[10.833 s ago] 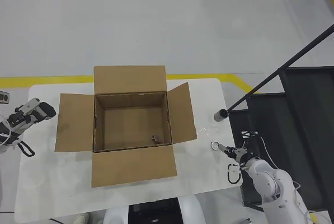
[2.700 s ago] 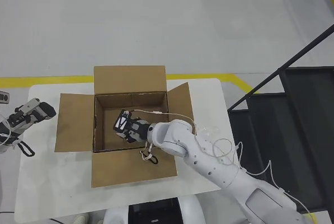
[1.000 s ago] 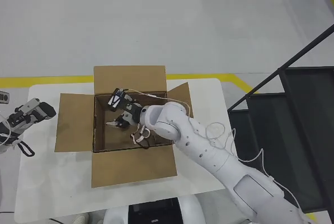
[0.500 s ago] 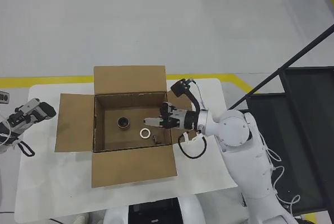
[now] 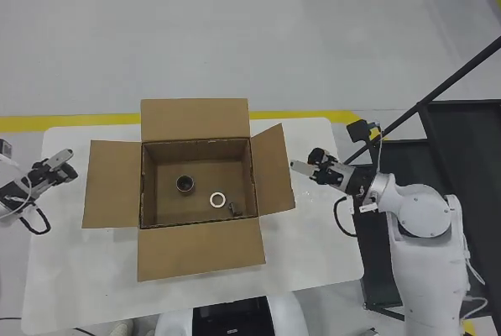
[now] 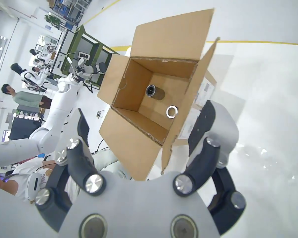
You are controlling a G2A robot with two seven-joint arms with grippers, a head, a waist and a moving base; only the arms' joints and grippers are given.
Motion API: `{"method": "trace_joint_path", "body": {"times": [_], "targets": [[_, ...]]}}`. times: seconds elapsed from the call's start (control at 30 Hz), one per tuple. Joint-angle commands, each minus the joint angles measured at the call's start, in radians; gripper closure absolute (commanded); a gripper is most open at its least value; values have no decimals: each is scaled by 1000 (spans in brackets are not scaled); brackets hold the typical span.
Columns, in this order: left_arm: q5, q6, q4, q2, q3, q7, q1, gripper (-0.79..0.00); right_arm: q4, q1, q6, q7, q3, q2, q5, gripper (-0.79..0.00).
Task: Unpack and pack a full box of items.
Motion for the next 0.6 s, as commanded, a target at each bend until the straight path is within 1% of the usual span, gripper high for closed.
{"method": "trace_joint_path", "body": {"times": [0.0,0.07,0.13,0.23,0.3,0.37,0.43,0.57], "targets": [[17,-20,32,-3,34,13,-17,-785,20,-18,6,-4,3,5,-51,-785],[53,-70,48,-5,75,13,-33,-785,33,-32,17,-6,-16,9,-97,-785],[32,-91,73,-11,112,25,-50,-785,42,-43,27,-17,-39,11,-122,-785],[-22,-98,93,-20,156,34,-62,-785,52,-54,37,-35,-81,12,-124,-785],[-113,-80,92,-27,172,37,-64,-785,54,-57,33,-41,-119,12,-102,-785],[-124,-82,46,-25,173,10,-73,-785,52,-58,26,-44,-158,11,-71,-785],[-203,-58,-1,-26,170,3,-77,-785,53,-56,21,-51,-191,11,-31,-785],[-286,-20,-89,-27,171,-7,-85,-785,57,-45,21,-60,-252,11,-8,-785]]}}
